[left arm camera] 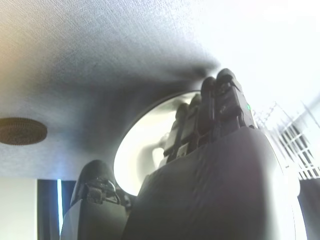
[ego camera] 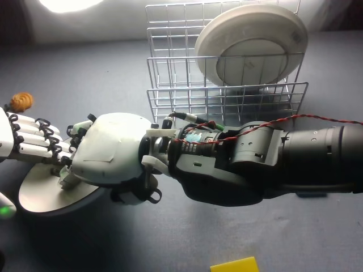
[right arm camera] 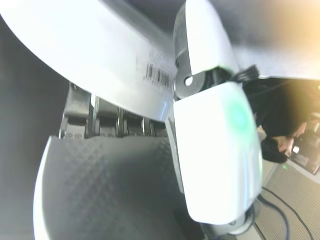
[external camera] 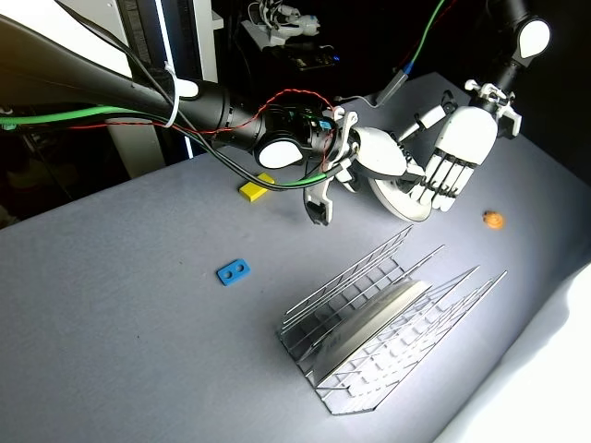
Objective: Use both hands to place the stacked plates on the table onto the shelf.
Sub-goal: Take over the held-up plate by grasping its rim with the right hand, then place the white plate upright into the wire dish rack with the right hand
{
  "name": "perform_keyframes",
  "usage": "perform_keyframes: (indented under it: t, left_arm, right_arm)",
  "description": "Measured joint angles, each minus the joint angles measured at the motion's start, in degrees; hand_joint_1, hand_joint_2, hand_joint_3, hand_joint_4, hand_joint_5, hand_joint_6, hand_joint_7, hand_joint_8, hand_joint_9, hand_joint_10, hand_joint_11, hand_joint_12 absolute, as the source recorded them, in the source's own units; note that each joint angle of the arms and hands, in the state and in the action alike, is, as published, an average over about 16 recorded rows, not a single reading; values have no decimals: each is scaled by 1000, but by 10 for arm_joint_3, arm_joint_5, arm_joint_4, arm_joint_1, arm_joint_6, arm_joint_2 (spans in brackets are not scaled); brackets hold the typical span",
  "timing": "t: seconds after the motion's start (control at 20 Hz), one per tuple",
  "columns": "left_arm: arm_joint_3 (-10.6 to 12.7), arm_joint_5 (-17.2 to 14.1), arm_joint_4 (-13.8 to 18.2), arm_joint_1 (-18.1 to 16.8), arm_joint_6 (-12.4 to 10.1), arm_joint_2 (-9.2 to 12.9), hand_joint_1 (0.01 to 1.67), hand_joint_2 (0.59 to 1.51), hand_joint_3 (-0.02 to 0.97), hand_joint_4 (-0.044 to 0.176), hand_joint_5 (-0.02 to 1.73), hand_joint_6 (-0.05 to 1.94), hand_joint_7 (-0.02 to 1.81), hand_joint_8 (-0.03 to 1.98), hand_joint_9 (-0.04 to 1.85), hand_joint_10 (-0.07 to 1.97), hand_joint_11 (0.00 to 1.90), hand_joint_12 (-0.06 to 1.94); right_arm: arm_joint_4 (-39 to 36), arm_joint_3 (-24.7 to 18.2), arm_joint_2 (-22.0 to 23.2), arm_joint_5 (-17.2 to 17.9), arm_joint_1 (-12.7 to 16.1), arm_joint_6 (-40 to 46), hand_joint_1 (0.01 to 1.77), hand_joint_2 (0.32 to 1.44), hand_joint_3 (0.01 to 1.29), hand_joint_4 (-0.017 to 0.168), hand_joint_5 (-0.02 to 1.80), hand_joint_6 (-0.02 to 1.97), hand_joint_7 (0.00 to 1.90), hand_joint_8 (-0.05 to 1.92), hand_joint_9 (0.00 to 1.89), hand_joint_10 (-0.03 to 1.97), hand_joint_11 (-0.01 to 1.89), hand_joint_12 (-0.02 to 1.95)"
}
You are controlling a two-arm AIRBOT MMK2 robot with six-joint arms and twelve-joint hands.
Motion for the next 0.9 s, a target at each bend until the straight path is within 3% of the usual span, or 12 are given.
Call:
perform_keyframes:
  t: [0.15,0.35,0.65,0.9]
  left_arm:
    - [0,0,0,0,0,0,15,1130,21,-6,33,-24,-12,-16,35,25,16,10]
    - [0,0,2,-2,-1,0,15,1130,20,-7,33,-24,-12,-16,35,25,16,10]
    - [0,-1,7,-17,-1,0,15,1132,21,-5,35,-18,-9,-13,32,23,16,10]
    - [0,-1,5,-43,-1,9,15,1137,21,-3,43,-5,1,-7,25,18,17,10]
  right_arm:
    - [0,6,-4,14,-2,-2,1289,1023,16,-2,633,154,709,136,727,268,393,1224]
    - [-1,13,-9,32,-3,-3,1284,1007,15,-4,746,329,846,310,887,494,635,1181]
    - [-2,18,-8,52,-6,-4,1280,973,13,-6,799,622,915,608,999,836,903,1083]
    - [-2,16,-2,58,-7,-5,1280,946,13,-2,806,790,929,791,1038,1011,997,1036]
